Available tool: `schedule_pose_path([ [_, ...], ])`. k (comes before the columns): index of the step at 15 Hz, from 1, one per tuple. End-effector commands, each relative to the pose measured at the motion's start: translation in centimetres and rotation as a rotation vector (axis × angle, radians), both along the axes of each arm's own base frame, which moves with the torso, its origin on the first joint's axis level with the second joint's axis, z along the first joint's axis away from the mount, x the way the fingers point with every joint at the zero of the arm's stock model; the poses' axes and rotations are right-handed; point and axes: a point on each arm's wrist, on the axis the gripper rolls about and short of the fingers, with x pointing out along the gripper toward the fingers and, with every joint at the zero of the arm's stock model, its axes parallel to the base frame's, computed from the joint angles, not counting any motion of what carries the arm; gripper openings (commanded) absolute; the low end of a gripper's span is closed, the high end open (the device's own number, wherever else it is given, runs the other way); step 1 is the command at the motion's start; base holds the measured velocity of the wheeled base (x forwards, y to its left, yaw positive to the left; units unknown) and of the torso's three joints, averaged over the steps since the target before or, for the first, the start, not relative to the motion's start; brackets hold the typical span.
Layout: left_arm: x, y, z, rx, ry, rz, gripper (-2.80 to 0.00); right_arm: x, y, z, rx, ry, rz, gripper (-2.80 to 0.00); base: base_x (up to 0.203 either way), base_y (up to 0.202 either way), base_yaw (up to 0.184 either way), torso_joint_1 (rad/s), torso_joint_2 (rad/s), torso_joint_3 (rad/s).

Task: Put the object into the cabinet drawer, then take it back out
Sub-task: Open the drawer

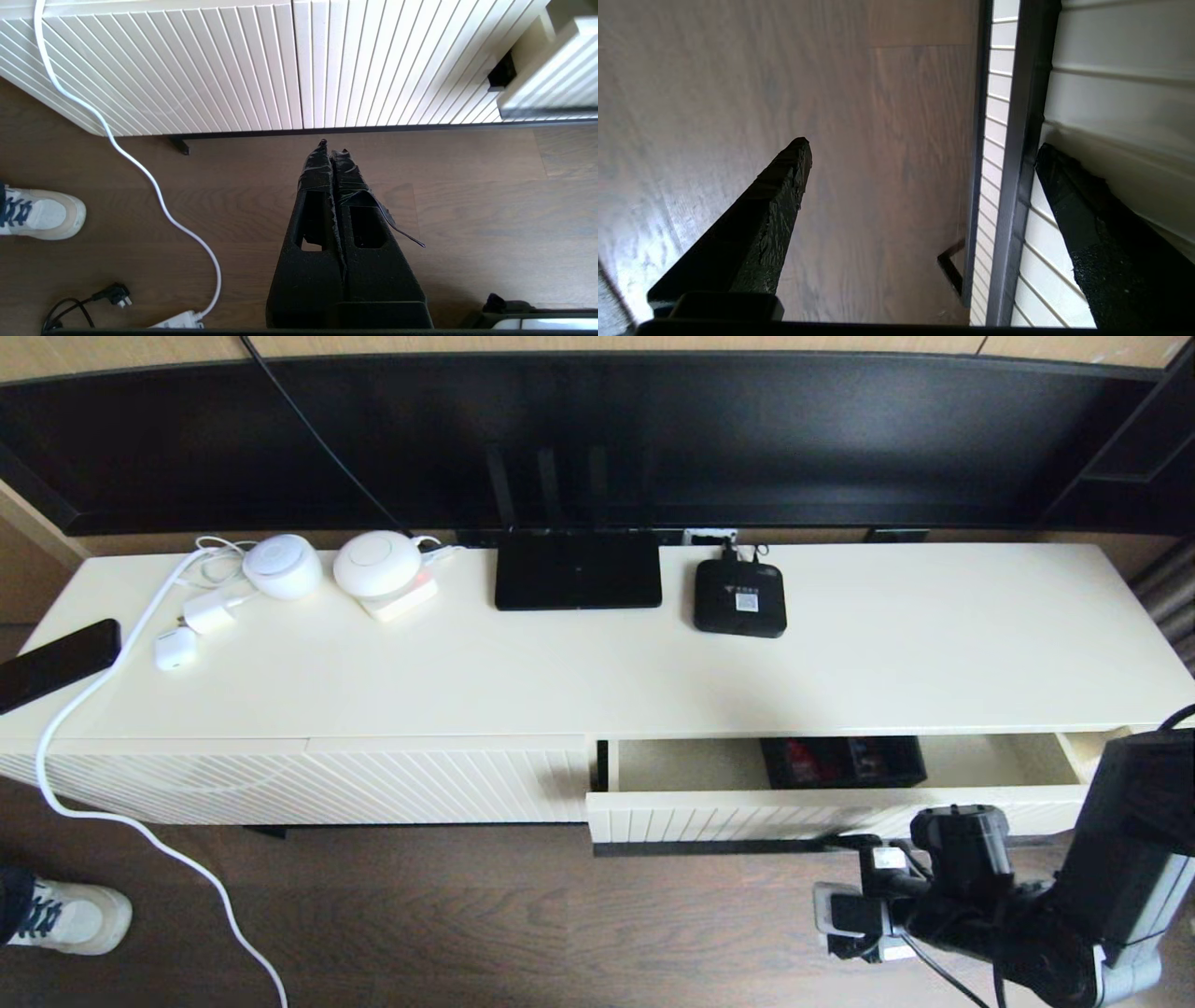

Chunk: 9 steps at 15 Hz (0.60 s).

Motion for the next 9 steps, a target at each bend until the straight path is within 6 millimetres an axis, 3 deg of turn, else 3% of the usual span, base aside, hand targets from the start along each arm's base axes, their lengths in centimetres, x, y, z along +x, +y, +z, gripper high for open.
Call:
schedule_pose_path([
  [1, 0.0, 0.0, 0.0, 0.001, -0.001, 0.0, -2.8, -1.2, -0.2, 0.6, -0.005, -0.002, 0.005, 0.0, 0.0, 0.0, 0.0, 0.0, 0.0, 0.0],
  [6, 0.0, 0.0, 0.0, 0.001, -0.001, 0.0, -2.8, -4.2, -0.8, 2.3, 0.003, 0.003, 0.015, 0.0, 0.0, 0.0, 0.0, 0.0, 0.0, 0.0],
  [9, 0.0, 0.0, 0.0, 0.001, 0.002, 0.0, -2.8, -5.1, -0.9, 5.1, 0.038, -0.099, 0.034, 0.0, 0.0, 0.0, 0.0, 0.0, 0.0, 0.0],
])
